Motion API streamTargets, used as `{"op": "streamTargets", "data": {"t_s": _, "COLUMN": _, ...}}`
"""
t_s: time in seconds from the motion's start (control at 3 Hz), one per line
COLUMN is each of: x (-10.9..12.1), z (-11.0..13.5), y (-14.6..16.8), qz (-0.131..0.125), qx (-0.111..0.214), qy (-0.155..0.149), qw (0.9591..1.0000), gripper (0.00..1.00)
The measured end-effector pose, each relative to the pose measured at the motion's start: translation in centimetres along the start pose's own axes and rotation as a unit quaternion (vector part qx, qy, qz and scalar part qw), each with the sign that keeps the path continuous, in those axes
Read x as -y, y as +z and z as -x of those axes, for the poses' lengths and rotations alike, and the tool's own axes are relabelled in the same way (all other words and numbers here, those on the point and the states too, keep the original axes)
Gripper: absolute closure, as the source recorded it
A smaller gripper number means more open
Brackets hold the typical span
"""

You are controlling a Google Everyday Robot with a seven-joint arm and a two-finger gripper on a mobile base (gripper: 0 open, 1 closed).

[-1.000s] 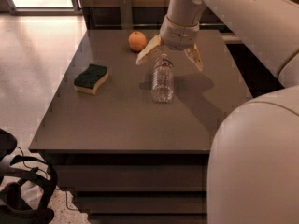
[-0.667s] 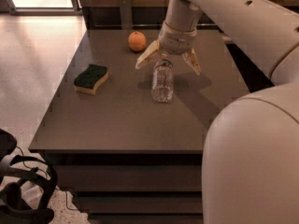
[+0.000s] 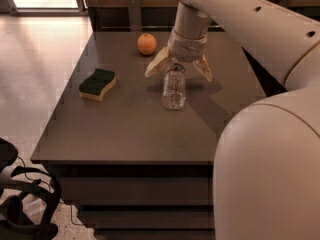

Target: Place water bottle upright

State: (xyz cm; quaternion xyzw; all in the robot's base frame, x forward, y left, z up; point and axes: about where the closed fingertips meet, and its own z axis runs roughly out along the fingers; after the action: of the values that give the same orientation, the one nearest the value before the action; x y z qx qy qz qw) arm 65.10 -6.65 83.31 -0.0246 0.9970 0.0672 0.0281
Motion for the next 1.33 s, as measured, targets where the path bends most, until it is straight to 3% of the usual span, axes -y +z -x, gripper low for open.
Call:
{"op": "streamTargets", "data": {"t_s": 1.0, "x": -0.23, "z": 0.46, "y": 0.71, "qz": 0.002, "qx": 0.004, "qy": -0.001, "qw": 1.0000, "gripper": 0.71}}
{"op": "streamTargets", "data": {"t_s": 1.33, "x": -0.32, "z": 0.61, "y": 1.02, "qz": 0.003, "qx": 0.005, "qy": -0.001, "qw": 1.0000, "gripper": 0.99}}
